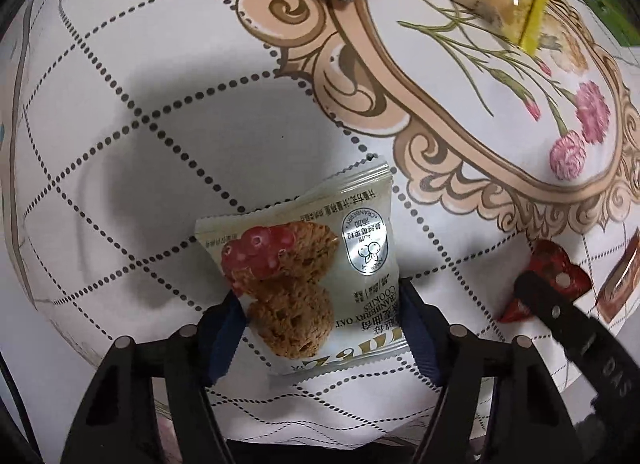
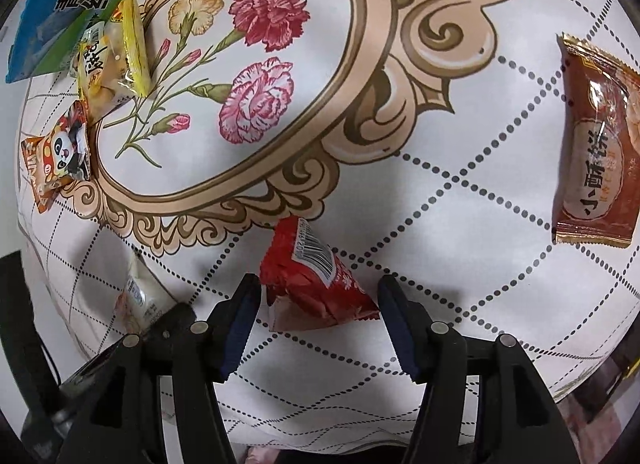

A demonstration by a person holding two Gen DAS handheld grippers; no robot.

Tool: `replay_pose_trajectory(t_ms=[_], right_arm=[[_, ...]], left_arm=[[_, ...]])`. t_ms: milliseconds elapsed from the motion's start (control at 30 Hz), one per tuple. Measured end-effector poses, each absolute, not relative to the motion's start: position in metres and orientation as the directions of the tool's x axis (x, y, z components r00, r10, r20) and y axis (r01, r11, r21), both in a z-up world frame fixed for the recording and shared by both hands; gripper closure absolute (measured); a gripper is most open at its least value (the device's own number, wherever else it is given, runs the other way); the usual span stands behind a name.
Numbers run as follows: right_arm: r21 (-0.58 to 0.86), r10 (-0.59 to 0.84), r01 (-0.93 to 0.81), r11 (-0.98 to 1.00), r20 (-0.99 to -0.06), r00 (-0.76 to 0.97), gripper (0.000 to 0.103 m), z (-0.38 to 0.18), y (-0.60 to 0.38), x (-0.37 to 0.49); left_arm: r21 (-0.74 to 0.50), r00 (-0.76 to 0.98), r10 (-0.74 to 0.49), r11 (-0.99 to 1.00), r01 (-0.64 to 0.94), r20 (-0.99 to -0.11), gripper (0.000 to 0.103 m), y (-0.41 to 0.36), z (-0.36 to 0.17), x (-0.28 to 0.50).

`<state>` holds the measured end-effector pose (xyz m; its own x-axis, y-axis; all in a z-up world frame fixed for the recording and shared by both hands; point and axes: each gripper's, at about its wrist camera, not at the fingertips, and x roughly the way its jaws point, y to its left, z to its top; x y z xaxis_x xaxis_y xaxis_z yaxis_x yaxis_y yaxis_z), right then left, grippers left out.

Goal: Organize snacks
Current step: 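Carry both packets into the box and open both tools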

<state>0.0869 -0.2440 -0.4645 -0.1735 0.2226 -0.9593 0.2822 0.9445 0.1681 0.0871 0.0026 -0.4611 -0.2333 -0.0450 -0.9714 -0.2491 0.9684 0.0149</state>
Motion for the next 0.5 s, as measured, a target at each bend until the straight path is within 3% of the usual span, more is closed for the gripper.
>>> replay_pose_trajectory(t_ms=[67, 367, 500], right_arm=[[0.167, 0.215, 0.270, 0.948, -0.964, -0.159, 0.052, -0.464, -0.238, 0.090], [0.209, 0.236, 0.221, 0.953, -0.966, -0.101, 0.054, -0.433, -0.223, 0.094], [0.252, 0.265, 0.193, 0.948, -0.963, -0.047, 0.054, -0.402, -0.217, 0.110]], left_arm=[[0.020, -0.220, -0.031, 0.974, -0.227, -0.975, 0.034, -0.002, -0.454, 0.087], [-0.002, -0.130, -0.023, 0.987, -0.161, -0.991, 0.034, -0.024, -0.406, 0.083], [-0.050, -0.044, -0.057, 0.987, -0.155, -0.997, 0.034, -0.022, -0.353, 0.101]])
